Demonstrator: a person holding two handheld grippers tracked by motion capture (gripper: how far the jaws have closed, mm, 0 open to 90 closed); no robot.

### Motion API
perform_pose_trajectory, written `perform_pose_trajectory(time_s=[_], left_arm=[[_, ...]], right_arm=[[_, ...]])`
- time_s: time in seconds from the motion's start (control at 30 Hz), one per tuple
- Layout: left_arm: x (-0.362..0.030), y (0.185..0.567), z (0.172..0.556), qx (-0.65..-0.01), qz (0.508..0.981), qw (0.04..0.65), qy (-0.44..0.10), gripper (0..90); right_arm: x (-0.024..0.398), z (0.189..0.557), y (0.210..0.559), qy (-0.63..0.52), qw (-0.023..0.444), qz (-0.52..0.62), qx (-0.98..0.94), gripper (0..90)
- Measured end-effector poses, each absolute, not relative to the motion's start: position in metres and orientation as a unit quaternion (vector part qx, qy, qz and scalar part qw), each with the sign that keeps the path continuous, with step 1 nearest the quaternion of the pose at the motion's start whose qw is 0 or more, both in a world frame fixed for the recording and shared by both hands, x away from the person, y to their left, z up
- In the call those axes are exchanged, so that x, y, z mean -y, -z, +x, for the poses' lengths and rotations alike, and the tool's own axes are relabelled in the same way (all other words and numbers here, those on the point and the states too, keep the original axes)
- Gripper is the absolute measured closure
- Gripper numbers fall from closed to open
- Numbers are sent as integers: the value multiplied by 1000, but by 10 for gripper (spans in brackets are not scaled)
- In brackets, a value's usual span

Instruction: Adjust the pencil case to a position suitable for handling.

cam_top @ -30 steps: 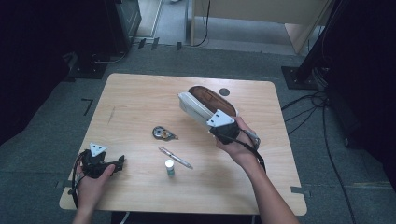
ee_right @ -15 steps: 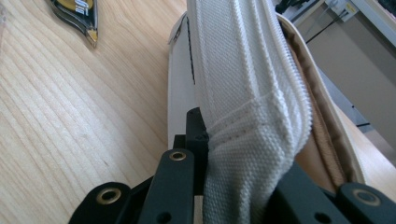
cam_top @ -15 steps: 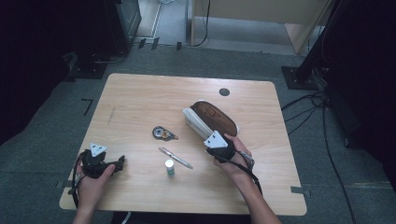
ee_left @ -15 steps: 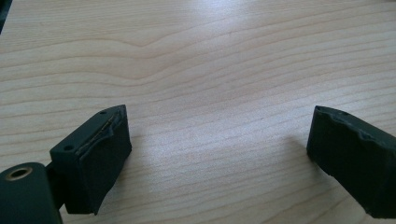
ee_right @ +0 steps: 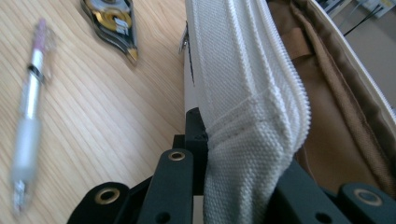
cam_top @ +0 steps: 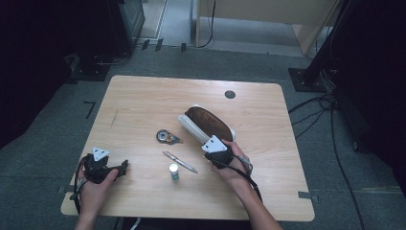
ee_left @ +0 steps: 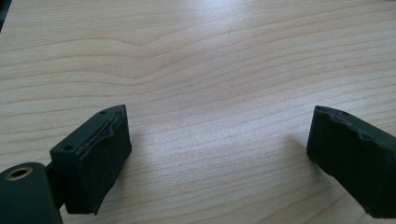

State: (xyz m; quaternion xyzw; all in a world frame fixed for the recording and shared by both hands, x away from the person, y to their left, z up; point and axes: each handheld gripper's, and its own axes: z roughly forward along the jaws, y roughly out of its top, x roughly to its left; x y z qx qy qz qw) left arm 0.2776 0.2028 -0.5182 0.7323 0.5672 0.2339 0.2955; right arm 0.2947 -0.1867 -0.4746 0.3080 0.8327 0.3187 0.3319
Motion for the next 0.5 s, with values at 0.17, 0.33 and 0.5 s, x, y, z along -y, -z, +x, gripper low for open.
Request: perform_pose_trajectory(time_s=[0.17,0.33,0.5], left_arm=[[-203,518,278,-567,732,295,-234,63],[-203,518,278,-566,733,296,-234,62],[-203,518,278,-566,733,296,-234,63]], right_arm=[[175,300,476,-322,322,321,-831,800],[173,304,477,-332,315,321,-829,730],[179,302,471,-365,309,335,-812,439]])
